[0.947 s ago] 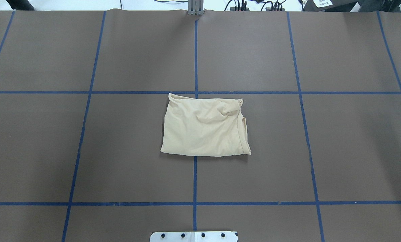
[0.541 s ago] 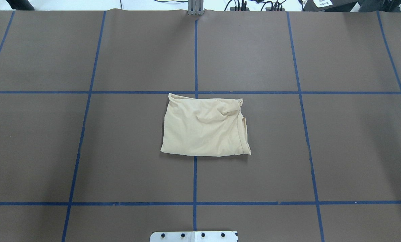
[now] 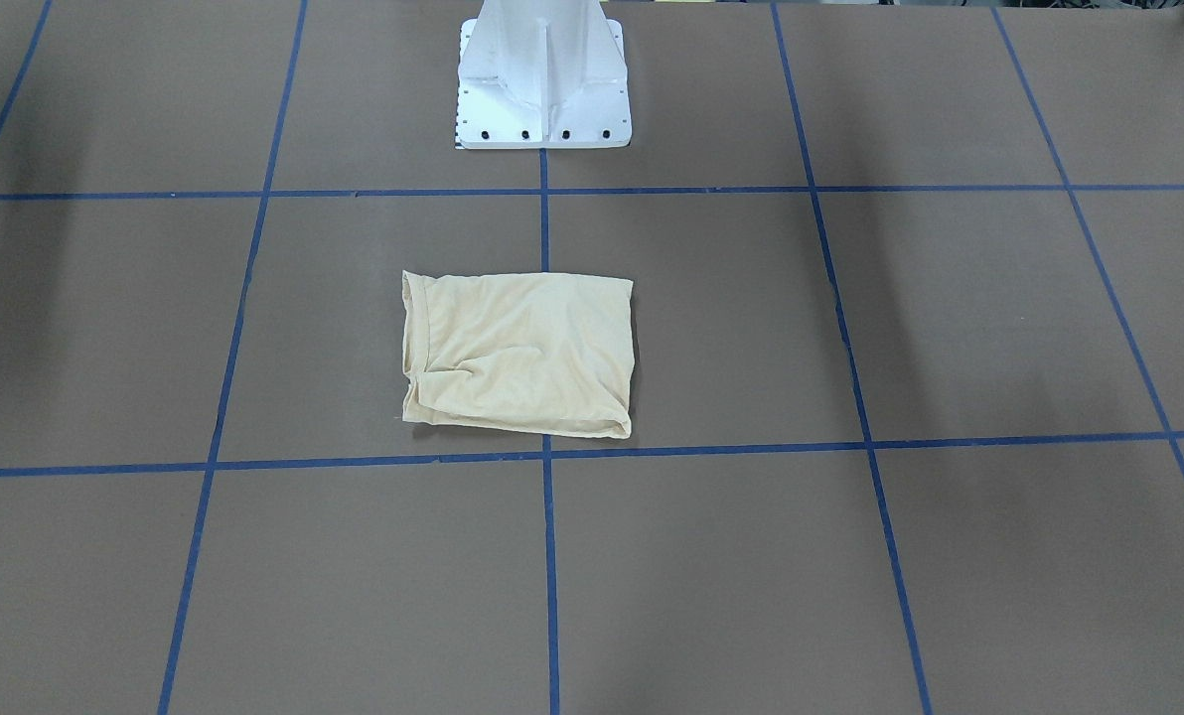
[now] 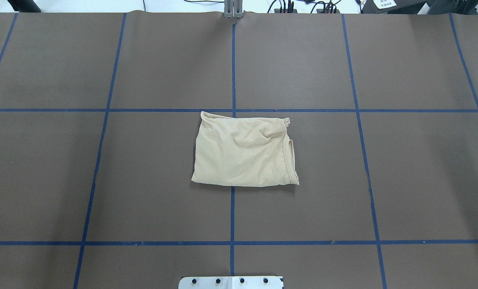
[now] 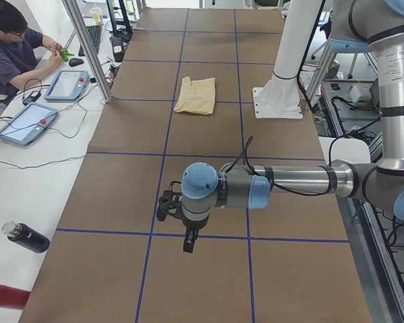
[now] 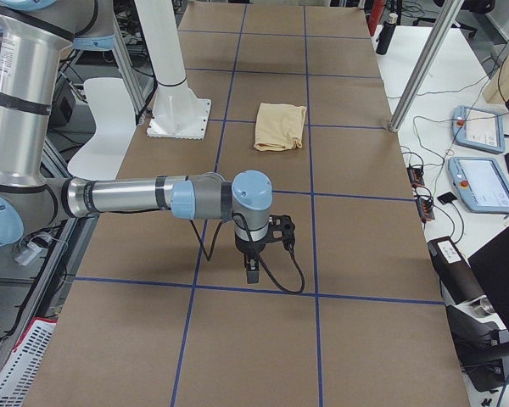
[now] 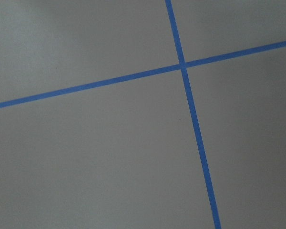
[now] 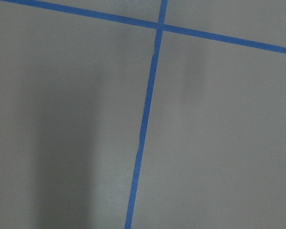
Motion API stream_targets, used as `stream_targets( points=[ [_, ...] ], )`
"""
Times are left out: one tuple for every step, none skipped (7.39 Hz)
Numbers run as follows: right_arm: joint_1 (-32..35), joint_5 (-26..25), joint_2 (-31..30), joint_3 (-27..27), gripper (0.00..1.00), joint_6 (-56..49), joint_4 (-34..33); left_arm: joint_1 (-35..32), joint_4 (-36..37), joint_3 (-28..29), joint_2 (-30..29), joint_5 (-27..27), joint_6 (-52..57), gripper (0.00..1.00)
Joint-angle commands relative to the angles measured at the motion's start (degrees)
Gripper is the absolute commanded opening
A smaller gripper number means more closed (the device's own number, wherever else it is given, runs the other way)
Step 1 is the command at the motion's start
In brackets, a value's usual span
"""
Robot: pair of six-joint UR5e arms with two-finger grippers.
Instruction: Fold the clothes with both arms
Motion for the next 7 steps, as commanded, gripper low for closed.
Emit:
stream_targets(
  points=[
    [0.0,0.1,0.0,0.0,1.00,0.0,0.0,2.5,5.2,-4.9,0.1,2.6,-0.1,1.00],
    [0.0,0.2,0.0,0.0,1.00,0.0,0.0,2.7,5.3,-6.2,-0.4,3.7,-0.2,1.00],
    [0.0,1.4,0.2,-0.1,1.00,0.1,-0.1,2.8,5.5,-5.9,-0.6,3.8,-0.3,1.00],
    [0.0,3.7,0.1,-1.3,1.00,0.0,-0.1,2.8,5.4,-5.3,-0.6,3.4,-0.3,1.00],
    [0.0,3.8,-0.1,-1.7,1.00,-0.4,0.1,2.8,4.9,-5.3,-0.7,3.1,-0.3,1.00],
    [0.1,3.4,-1.1,-1.7,1.00,-0.8,0.0,2.8,4.8,-5.7,-0.7,3.0,-0.1,1.00],
    [0.1,3.0,-1.5,-1.7,1.00,-0.8,0.1,2.8,4.8,-5.1,-0.6,3.1,0.2,1.00]
  ],
)
